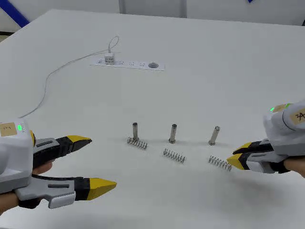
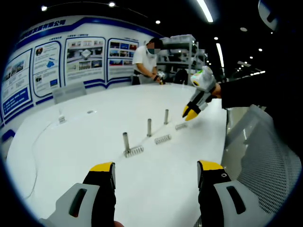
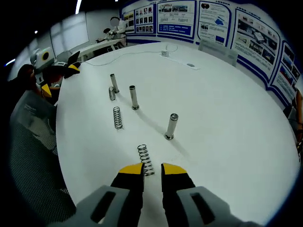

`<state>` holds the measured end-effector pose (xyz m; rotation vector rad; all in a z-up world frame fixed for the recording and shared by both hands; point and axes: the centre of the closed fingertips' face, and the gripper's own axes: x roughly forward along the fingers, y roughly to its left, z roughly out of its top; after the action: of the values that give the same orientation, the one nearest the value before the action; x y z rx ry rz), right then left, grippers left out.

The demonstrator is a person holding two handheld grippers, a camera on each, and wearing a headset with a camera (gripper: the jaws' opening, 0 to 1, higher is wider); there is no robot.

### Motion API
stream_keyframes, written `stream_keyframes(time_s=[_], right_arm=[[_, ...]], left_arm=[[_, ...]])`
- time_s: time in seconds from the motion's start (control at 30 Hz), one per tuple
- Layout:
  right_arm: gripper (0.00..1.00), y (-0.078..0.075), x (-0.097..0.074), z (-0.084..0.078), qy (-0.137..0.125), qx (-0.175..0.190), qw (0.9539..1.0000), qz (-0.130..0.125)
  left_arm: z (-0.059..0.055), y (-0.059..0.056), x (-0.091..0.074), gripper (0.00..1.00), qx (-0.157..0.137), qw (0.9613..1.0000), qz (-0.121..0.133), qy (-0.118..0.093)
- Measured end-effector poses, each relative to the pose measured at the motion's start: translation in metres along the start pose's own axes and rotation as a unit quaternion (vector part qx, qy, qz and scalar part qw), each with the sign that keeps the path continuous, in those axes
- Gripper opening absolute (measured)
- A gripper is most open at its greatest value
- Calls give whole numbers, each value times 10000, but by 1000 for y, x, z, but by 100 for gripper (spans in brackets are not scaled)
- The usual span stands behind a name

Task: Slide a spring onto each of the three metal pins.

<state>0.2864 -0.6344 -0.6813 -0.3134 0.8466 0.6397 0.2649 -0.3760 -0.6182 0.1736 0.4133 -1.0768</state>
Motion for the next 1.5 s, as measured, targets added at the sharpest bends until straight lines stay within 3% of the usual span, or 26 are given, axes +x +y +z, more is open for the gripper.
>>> stream_keyframes(time_s=[0.27,0.63,0.8,1.17,1.5], right_arm=[[15,6,11,-16,312,-418,9984,235],[13,3,18,-20,492,-713,9955,385],[12,3,20,-21,546,-811,9941,468],[12,4,18,-19,548,-878,9936,450],[11,10,7,-7,536,-978,9930,384]], left_arm=[[3,-3,2,72,72,10000,-28,40],[2,-5,2,72,105,9998,-64,134],[8,-9,3,71,145,9997,-136,116],[15,-25,13,70,404,9977,-508,216],[21,-40,32,69,775,9911,-1022,353]])
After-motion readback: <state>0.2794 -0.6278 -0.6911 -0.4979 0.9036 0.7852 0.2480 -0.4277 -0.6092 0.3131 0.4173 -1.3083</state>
